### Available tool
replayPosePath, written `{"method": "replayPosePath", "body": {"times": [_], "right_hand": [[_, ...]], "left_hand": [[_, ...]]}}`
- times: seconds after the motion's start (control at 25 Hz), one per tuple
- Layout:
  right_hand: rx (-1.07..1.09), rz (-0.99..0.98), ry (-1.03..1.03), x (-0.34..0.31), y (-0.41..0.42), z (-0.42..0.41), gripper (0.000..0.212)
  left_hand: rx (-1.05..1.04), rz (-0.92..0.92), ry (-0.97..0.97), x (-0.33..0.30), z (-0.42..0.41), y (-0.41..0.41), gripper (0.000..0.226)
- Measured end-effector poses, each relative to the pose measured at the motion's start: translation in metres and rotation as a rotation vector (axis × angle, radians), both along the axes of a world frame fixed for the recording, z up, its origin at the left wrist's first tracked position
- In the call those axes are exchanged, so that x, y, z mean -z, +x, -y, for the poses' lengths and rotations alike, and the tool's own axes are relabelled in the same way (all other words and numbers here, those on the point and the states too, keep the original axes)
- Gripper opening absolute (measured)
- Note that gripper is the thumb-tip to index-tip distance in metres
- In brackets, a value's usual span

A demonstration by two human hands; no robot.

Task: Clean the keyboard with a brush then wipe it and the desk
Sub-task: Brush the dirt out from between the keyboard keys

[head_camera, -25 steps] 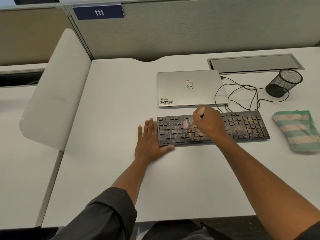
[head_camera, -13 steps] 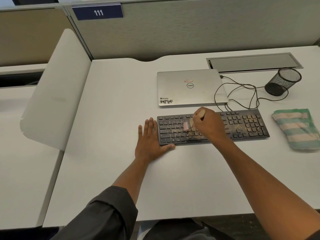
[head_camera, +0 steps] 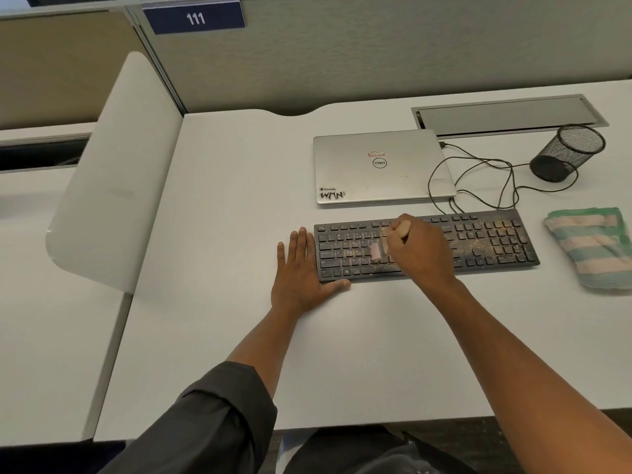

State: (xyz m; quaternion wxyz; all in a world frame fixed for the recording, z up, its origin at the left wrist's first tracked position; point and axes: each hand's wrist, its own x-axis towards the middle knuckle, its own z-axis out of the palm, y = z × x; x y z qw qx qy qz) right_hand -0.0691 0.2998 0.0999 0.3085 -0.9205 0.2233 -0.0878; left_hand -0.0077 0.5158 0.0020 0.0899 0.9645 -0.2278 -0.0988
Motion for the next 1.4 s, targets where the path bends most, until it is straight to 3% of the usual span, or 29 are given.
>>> {"method": "replayPosePath", "body": {"times": [0.32,0.6,0.84,1.12,1.28,1.4], "right_hand": [[0.002,0.053,0.145,0.002,-0.009,-0.013,0.009],[0.109,0.022,-0.008,0.002,-0.019,-0.004,0.013],[0.025,0.057,0.221,0.004,-0.022,-0.018,0.008],[0.129,0.056,0.109,0.003,-0.032,0.006,0.011],[0.030,0.079,0.226,0.003,-0.035,-0.009,0.008],[0.014,0.041,0.194,0.007,-0.039,-0.014,0.008]], "left_hand": [[0.001,-0.008,-0.011,0.000,0.000,0.000,0.133],[0.003,-0.005,-0.019,0.000,-0.001,0.000,0.133],[0.005,-0.002,-0.004,-0.001,0.000,0.000,0.133],[0.007,-0.013,-0.006,-0.003,-0.001,-0.001,0.134],[0.007,-0.015,0.010,-0.003,0.000,-0.001,0.132],[0.009,0.000,0.021,-0.002,0.000,-0.001,0.131]]}}
